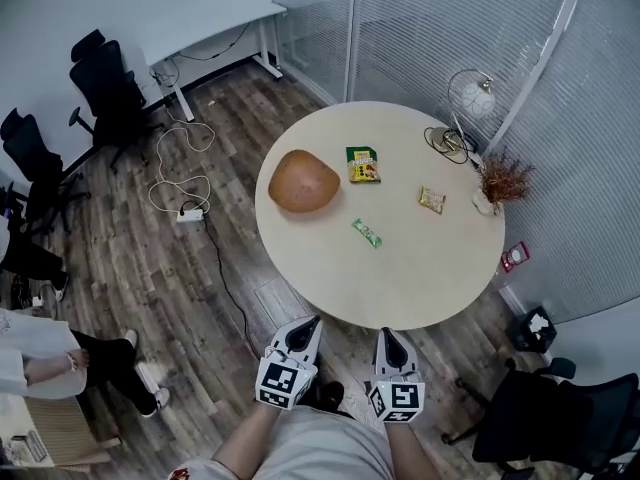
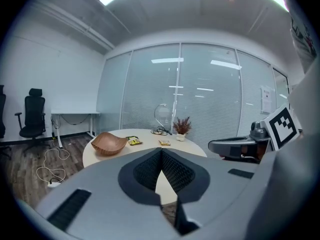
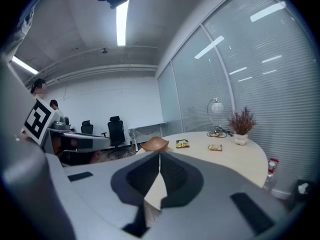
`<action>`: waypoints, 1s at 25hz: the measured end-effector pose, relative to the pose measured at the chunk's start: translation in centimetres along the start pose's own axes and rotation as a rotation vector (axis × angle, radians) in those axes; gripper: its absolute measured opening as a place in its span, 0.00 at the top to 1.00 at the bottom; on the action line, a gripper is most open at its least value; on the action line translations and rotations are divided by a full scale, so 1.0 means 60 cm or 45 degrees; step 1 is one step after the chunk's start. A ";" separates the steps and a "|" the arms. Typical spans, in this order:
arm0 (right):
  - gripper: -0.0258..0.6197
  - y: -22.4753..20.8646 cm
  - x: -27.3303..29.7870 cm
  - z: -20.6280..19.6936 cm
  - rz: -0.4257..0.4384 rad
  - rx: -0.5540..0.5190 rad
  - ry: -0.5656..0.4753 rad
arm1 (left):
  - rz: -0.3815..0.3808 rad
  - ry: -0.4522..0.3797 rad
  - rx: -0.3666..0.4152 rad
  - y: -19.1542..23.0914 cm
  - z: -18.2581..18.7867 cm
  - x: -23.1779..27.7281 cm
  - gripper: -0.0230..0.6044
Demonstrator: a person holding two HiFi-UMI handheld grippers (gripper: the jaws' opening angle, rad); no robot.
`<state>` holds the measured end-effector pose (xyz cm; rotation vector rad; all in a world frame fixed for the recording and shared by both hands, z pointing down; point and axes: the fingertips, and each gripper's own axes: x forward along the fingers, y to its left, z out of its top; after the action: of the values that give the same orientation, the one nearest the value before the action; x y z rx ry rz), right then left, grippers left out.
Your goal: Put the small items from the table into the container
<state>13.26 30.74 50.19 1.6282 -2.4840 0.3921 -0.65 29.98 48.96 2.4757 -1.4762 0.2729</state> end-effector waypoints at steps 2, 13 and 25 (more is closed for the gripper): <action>0.93 -0.001 0.036 0.004 0.027 -0.023 0.007 | -0.019 -0.005 0.002 0.014 0.008 0.028 0.98; 0.77 -0.063 0.318 -0.016 -0.037 -0.158 0.216 | -0.183 0.033 0.067 0.150 0.069 0.248 0.98; 0.69 -0.181 0.504 -0.177 -0.071 -0.247 0.705 | -0.218 0.123 0.059 0.246 0.080 0.363 0.98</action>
<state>10.79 3.21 69.73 1.2917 -1.9912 0.4968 -3.26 3.58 52.25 2.5667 -1.2249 0.3924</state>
